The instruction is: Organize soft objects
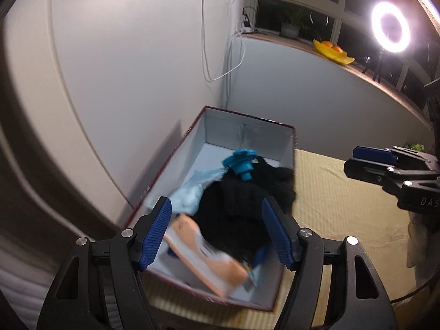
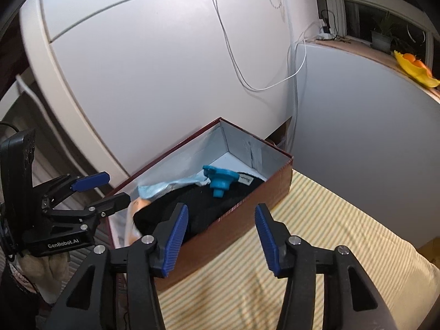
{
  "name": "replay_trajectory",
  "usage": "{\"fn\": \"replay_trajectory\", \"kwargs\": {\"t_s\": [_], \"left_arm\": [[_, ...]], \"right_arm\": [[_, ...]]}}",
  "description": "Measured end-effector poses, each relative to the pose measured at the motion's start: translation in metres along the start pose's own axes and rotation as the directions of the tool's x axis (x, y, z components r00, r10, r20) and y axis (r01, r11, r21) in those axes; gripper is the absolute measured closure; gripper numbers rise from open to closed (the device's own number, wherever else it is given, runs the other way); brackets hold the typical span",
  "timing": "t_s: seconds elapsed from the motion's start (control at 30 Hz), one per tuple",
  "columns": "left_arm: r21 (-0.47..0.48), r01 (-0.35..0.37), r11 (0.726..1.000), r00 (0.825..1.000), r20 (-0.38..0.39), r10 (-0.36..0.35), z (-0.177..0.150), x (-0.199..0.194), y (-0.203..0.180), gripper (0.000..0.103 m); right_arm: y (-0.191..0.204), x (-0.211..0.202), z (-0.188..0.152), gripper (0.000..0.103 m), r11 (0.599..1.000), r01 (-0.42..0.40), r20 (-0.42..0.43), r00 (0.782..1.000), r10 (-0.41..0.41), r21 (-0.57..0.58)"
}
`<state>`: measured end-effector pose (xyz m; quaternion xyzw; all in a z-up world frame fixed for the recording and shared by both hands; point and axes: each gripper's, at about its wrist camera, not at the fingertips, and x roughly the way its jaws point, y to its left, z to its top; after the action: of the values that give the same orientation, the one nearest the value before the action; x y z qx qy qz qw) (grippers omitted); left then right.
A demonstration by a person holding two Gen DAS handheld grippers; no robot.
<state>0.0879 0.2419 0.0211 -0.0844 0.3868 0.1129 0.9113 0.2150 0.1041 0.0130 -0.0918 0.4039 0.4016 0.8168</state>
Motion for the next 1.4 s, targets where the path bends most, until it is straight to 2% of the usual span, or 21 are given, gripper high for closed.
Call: {"fn": "replay_trajectory", "kwargs": {"t_s": [0.07, 0.23, 0.4, 0.6, 0.8, 1.0, 1.07, 1.4], "left_arm": [[0.004, -0.010, 1.000, 1.000, 0.019, 0.010, -0.007, -0.010, -0.006, 0.035], [0.007, -0.004, 1.000, 0.998, 0.064, 0.004, -0.032, -0.037, -0.027, 0.035], [-0.001, -0.023, 1.000, 0.996, 0.089, 0.023, -0.057, -0.049, -0.041, 0.031], [-0.034, -0.037, 0.999, 0.996, 0.079, 0.040, -0.091, -0.059, -0.054, 0.030], [-0.067, -0.080, 0.995, 0.989, 0.116, 0.088, -0.114, -0.081, -0.060, 0.030], [-0.060, -0.104, 0.993, 0.984, 0.136, 0.111, -0.125, -0.098, -0.064, 0.028], [-0.058, -0.099, 0.993, 0.984, 0.145, 0.106, -0.127, -0.103, -0.066, 0.021], [-0.050, -0.104, 0.993, 0.982, 0.152, 0.111, -0.130, -0.107, -0.072, 0.021]], "right_arm": [[0.005, -0.014, -0.011, 0.050, 1.000, 0.011, 0.022, 1.000, -0.011, -0.018], [0.012, -0.040, -0.036, 0.049, 0.999, 0.011, 0.049, 0.999, -0.009, -0.032], [0.017, -0.066, -0.070, 0.039, 0.998, 0.043, 0.110, 0.993, -0.038, -0.042], [0.016, -0.084, -0.112, 0.038, 0.997, 0.082, 0.129, 0.988, -0.080, -0.011], [0.020, -0.102, -0.146, 0.036, 0.996, 0.090, 0.151, 0.984, -0.093, 0.028], [0.030, -0.115, -0.163, 0.034, 0.993, 0.113, 0.170, 0.979, -0.115, 0.022], [0.034, -0.119, -0.166, 0.033, 0.994, 0.109, 0.181, 0.977, -0.111, 0.021], [0.039, -0.120, -0.170, 0.030, 0.993, 0.114, 0.179, 0.977, -0.115, 0.016]]}}
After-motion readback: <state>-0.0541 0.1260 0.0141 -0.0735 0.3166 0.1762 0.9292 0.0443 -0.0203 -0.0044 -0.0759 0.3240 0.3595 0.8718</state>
